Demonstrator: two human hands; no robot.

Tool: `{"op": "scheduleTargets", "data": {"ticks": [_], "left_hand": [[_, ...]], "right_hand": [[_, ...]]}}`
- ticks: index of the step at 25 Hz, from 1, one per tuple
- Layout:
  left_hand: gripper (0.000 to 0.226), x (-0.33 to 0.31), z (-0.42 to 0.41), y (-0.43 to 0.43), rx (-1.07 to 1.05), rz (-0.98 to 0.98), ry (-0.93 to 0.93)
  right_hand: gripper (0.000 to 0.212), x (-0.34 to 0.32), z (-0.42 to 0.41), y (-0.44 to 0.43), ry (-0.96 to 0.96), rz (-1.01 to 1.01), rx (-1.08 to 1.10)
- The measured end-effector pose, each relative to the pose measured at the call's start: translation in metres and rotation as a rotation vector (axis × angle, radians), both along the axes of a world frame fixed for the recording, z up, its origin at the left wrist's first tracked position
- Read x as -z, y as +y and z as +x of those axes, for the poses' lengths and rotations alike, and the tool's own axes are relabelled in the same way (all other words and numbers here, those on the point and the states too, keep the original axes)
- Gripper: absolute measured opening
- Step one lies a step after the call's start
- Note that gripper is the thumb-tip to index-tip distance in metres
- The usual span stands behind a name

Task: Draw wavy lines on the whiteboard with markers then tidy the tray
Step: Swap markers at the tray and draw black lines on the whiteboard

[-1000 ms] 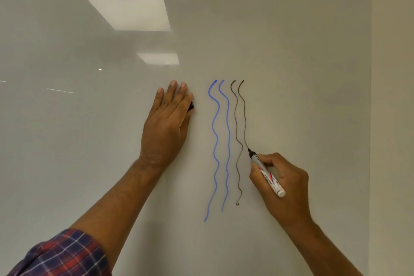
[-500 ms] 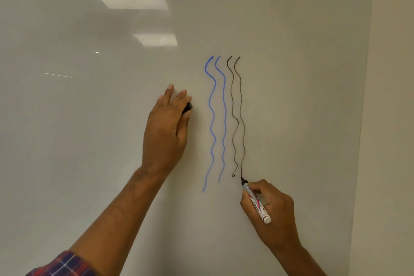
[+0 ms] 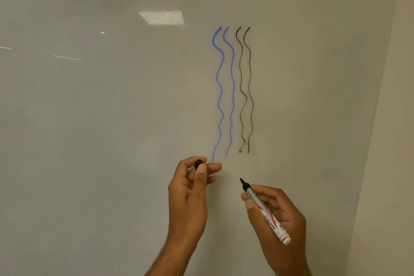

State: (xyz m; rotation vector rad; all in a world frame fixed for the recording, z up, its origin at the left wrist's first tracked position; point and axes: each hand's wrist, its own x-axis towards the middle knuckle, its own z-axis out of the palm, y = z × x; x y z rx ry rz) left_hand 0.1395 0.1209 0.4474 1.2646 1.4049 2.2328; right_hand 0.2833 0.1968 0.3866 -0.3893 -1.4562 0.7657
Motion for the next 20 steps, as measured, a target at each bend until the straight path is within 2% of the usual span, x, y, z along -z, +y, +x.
{"op": "scheduleTargets", "data": {"ticks": [3, 6, 12, 20], "left_hand": [[0.023, 0.023, 0.010, -0.006, 0.230, -0.063, -0.322], [0.023, 0.036, 0.018, -0.010, 0.385, -0.091, -0.539], [0.023, 0.055, 0.026, -0.013, 0.492, -0.077, -0.727], [0.027, 0.075, 0.028, -0.018, 0.519, -0.072, -0.829]], "right_hand": [[0.036, 0.006, 0.002, -0.029, 0.007, -0.052, -0.127], [0.033, 0.015, 0.002, -0.041, -0.036, -0.048, -0.165], [0.032, 0.031, -0.001, -0.051, -0.080, -0.098, -0.213], [0.029, 0.045, -0.005, -0.055, -0.128, -0.141, -0.199]]}}
